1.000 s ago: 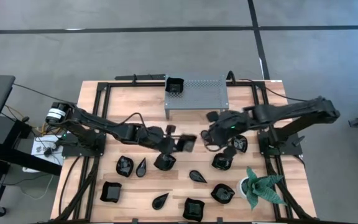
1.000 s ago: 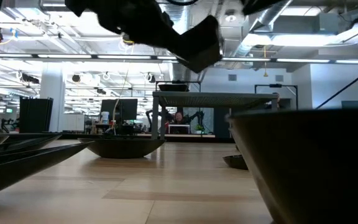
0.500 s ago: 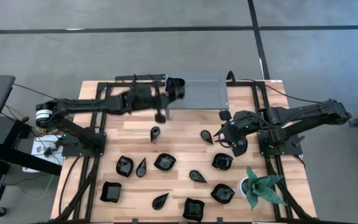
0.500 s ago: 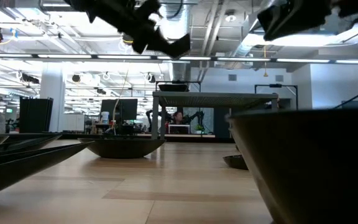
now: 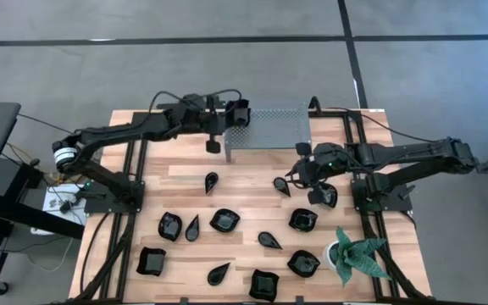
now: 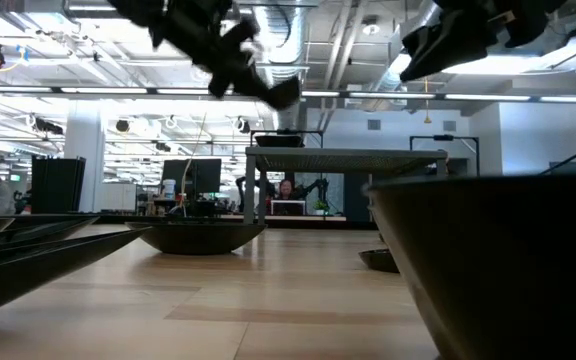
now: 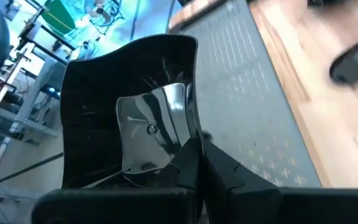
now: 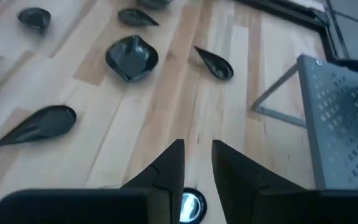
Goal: Pick & Place Mini shaped plates
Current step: Stack the distorted square plate on top of the distorted plate on the shelf
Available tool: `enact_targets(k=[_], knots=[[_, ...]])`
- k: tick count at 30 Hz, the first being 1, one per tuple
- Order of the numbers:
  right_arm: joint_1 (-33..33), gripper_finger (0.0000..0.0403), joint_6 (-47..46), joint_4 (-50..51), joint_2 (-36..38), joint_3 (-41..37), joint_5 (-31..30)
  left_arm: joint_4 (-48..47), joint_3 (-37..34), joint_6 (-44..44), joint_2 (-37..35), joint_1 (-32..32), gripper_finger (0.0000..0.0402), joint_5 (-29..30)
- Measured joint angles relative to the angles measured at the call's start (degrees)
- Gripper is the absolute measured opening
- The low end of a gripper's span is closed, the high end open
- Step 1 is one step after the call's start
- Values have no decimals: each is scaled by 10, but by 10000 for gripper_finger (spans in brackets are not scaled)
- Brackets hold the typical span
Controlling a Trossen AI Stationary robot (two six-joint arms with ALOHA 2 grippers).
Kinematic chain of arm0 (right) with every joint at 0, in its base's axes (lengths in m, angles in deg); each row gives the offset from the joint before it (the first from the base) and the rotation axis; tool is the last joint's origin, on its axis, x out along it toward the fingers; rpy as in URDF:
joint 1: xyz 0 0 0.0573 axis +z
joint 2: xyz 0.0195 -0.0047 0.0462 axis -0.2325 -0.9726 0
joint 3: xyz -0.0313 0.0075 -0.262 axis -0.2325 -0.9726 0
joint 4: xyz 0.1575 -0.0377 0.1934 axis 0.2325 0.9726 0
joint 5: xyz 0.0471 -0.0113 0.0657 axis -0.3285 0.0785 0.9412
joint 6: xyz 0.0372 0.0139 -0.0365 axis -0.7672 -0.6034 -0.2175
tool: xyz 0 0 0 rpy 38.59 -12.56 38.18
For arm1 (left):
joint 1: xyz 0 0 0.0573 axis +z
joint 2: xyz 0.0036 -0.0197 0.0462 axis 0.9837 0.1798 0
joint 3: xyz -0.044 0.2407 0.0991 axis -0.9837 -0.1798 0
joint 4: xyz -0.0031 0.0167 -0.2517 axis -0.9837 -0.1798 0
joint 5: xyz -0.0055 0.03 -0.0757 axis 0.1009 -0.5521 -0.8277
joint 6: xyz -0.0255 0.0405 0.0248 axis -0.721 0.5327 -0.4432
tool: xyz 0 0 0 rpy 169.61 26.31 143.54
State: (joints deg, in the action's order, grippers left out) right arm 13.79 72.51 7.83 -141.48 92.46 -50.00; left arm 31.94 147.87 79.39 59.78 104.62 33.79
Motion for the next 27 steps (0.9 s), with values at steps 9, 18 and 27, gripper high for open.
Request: enact_targets(k=[9, 18, 27], knots=[[-23, 76, 2, -2, 0, -1, 0, -279, 205, -26, 18, 29, 8, -57], [-26, 76, 9, 2, -9, -1, 2, -284, 200, -31, 99, 61, 7, -106], [-26, 76, -20, 4, -8, -1, 3, -267, 200, -32, 141, 61, 7, -64]])
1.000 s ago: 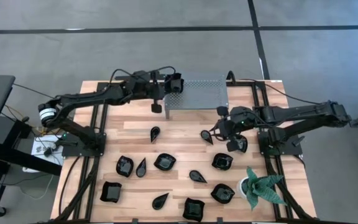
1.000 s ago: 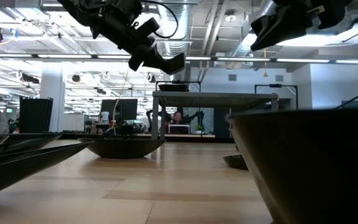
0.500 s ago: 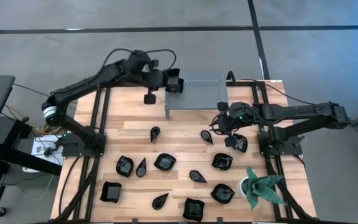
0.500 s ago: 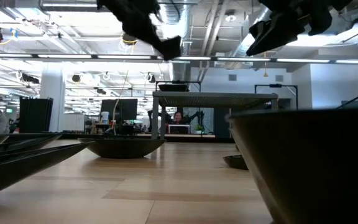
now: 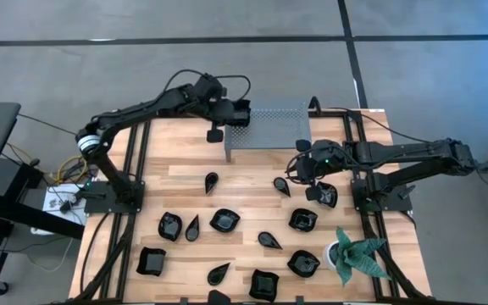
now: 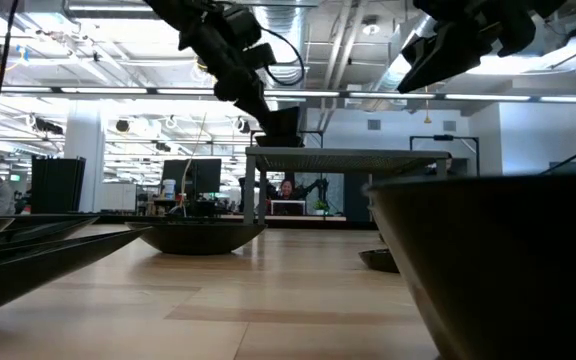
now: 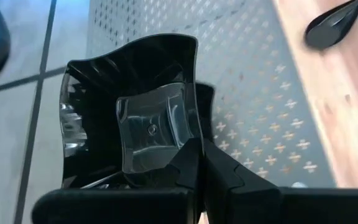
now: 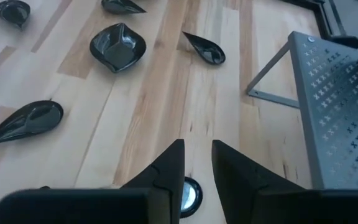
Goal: Pick & Place Mini shaped plates
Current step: Stack the distorted square plate on top of the distorted plate on the shelf
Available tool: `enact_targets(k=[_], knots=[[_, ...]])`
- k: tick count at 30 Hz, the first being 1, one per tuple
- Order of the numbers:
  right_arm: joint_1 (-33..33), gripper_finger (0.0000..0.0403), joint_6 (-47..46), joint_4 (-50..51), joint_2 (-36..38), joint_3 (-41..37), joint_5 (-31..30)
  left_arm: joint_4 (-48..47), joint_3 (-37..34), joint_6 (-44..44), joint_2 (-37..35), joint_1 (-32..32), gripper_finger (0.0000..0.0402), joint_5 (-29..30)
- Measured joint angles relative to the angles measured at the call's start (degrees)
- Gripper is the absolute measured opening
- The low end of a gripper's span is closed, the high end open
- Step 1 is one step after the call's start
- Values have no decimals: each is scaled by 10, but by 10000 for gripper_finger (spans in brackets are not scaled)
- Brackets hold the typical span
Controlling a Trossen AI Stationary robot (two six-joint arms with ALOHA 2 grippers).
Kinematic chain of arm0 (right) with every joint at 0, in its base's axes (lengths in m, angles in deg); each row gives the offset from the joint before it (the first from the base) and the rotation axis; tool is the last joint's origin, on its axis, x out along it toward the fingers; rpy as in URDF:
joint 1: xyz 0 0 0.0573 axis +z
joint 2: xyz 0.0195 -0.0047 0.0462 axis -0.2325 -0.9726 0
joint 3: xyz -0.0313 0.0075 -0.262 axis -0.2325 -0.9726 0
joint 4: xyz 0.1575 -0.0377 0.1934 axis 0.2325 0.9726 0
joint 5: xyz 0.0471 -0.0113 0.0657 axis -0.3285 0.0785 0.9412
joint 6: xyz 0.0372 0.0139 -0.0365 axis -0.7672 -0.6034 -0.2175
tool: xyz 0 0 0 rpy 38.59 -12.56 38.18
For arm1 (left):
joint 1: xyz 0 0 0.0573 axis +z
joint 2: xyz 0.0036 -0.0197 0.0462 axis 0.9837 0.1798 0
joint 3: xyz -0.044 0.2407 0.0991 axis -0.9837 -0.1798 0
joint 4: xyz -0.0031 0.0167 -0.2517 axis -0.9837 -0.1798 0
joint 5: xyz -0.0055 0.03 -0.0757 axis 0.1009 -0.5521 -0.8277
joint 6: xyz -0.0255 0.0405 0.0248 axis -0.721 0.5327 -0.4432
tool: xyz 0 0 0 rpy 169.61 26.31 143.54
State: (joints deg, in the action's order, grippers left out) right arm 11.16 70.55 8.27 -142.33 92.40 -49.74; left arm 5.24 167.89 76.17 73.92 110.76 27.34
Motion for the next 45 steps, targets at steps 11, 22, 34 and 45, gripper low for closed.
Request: enact_targets(k=[11, 22, 34, 45], knots=[[0, 76, -2, 0, 0, 0, 0, 4, 0, -17, 9, -17, 33, 62], [0, 76, -2, 0, 0, 0, 8, 17, 0, -29, 8, -51, 102, 96], [0, 76, -62, -13, 0, -18, 15, 13, 0, -96, -65, -161, 136, 114], [0, 91, -73, -84, 0, -50, 10, -17, -140, -294, -165, -303, 132, 113]])
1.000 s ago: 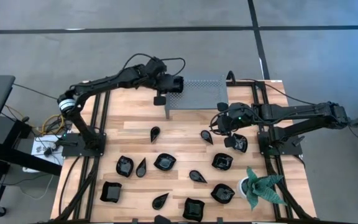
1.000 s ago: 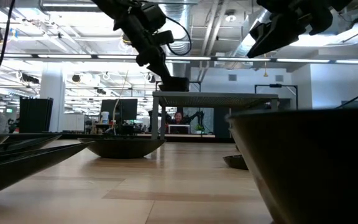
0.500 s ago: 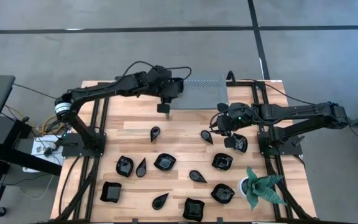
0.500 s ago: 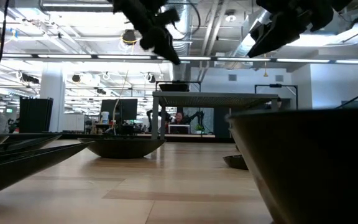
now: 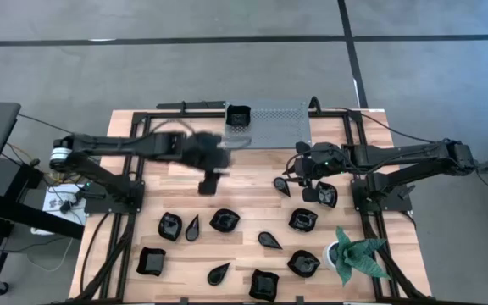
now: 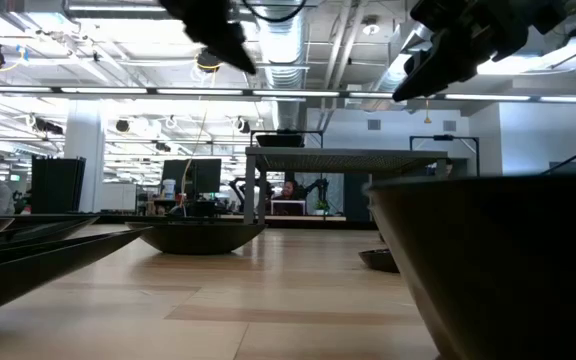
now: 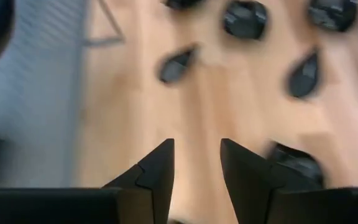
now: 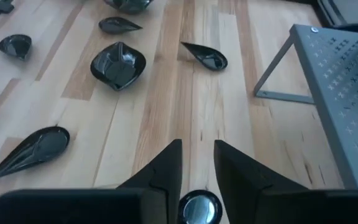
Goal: Pick & Place Mini shaped plates
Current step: Stack the distorted square plate on top of the distorted plate on the shelf
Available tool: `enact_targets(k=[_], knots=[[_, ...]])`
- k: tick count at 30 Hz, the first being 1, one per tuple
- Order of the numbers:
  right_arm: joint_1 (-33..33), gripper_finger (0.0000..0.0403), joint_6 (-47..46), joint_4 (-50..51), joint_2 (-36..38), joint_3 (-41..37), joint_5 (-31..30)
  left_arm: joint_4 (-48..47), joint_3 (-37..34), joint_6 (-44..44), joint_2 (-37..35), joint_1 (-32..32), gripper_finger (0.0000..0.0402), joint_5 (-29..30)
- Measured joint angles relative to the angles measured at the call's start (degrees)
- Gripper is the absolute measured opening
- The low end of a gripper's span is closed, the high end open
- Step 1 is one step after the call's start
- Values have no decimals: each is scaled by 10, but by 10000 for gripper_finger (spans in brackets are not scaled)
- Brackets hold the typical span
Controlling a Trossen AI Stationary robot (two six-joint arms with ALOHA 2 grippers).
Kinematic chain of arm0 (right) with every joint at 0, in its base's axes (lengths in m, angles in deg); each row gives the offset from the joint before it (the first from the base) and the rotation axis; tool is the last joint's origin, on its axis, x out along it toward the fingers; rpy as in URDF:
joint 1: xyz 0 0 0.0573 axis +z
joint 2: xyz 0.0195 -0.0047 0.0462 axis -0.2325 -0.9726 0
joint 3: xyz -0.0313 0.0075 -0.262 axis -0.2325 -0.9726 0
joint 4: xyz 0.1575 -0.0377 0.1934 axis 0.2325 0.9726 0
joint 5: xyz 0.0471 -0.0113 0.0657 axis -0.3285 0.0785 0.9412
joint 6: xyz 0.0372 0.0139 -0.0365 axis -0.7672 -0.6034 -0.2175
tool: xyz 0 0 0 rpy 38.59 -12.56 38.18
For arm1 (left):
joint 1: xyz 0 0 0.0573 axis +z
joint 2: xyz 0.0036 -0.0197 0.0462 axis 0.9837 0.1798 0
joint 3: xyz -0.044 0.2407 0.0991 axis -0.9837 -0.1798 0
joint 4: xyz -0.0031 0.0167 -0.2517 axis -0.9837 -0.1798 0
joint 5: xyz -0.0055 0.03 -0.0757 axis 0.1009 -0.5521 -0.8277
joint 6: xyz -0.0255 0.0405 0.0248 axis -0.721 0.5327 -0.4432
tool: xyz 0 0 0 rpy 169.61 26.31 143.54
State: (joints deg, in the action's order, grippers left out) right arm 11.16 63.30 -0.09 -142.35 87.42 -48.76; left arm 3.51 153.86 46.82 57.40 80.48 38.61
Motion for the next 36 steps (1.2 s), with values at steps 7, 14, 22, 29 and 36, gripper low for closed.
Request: enact_targets(k=[7, 14, 22, 29, 36], knots=[[0, 136, 0, -30, -9, -10, -1, 47, -89, -164, -33, -110, 132, 5], [-1, 174, 2, -80, -69, -11, 2, 57, -123, -309, -28, -188, 132, 74], [-1, 189, 60, -93, -139, -2, 0, 31, -129, -581, -29, -257, 132, 65], [-1, 187, 62, -94, -149, 29, -1, -4, -129, -867, -22, -335, 125, 62], [-1, 186, 112, -95, -141, 35, 0, -43, -129, -1054, -20, -401, 110, 48]])
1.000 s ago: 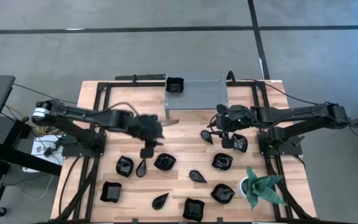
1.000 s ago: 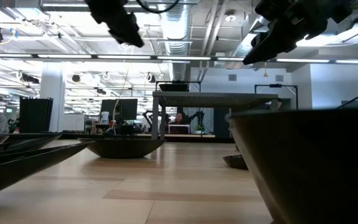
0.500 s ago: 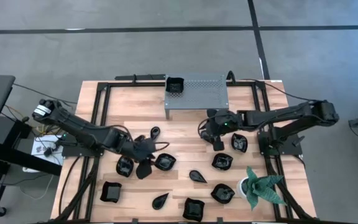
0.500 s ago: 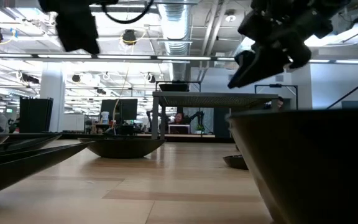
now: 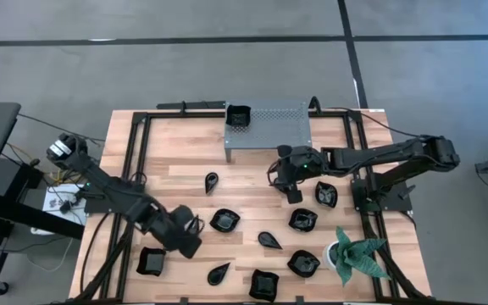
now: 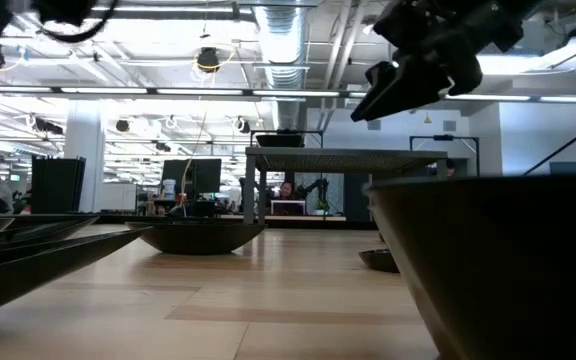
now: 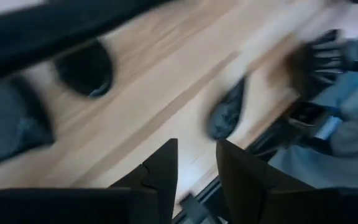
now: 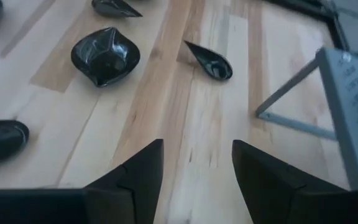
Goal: Pick & Place Mini shaped plates
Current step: Stack the distorted square plate on top of the distorted plate on the shelf
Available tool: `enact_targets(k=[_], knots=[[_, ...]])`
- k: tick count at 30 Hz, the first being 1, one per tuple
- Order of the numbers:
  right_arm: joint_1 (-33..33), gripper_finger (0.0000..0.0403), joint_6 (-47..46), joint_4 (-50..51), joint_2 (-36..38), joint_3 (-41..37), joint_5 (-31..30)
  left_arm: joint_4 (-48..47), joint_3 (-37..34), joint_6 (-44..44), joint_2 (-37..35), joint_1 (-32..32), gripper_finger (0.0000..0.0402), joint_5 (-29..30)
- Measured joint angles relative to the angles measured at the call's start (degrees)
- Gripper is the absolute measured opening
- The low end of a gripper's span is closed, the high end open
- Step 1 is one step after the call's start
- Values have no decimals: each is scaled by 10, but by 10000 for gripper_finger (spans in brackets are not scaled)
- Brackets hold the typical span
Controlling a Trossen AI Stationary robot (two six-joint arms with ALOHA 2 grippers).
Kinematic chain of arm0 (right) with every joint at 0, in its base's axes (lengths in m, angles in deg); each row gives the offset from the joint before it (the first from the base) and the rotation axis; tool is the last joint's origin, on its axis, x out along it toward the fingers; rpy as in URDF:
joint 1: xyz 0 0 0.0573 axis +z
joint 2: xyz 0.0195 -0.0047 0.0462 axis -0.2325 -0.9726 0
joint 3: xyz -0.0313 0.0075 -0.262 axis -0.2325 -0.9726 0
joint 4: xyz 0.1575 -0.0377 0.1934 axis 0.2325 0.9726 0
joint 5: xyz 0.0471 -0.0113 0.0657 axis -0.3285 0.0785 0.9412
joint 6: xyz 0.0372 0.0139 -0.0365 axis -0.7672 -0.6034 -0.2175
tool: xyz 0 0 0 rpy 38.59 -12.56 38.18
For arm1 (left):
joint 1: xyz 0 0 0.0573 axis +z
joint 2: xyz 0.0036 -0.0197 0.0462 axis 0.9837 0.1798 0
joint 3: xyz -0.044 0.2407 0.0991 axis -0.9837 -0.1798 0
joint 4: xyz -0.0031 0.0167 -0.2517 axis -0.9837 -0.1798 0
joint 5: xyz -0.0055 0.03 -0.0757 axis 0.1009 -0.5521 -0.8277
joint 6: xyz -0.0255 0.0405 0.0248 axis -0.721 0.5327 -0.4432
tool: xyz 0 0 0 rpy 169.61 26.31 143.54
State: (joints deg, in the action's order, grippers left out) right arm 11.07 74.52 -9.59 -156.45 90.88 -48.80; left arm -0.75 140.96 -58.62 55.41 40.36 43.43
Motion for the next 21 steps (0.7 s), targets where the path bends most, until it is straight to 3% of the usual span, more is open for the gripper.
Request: enact_targets(k=[5, 11, 16, 21], knots=[[0, 190, 62, -8, 0, 0, 1, -55, -2, -126, 3, -46, 108, -16], [0, 190, 85, -56, 0, 0, 1, -53, -44, -253, 3, -90, 108, -49], [-1, 192, 85, -91, 0, 0, 1, -47, -65, -292, 14, -116, 108, -114], [-1, 193, 85, -96, 0, 0, 1, -26, -68, -306, 40, -121, 108, -116]])
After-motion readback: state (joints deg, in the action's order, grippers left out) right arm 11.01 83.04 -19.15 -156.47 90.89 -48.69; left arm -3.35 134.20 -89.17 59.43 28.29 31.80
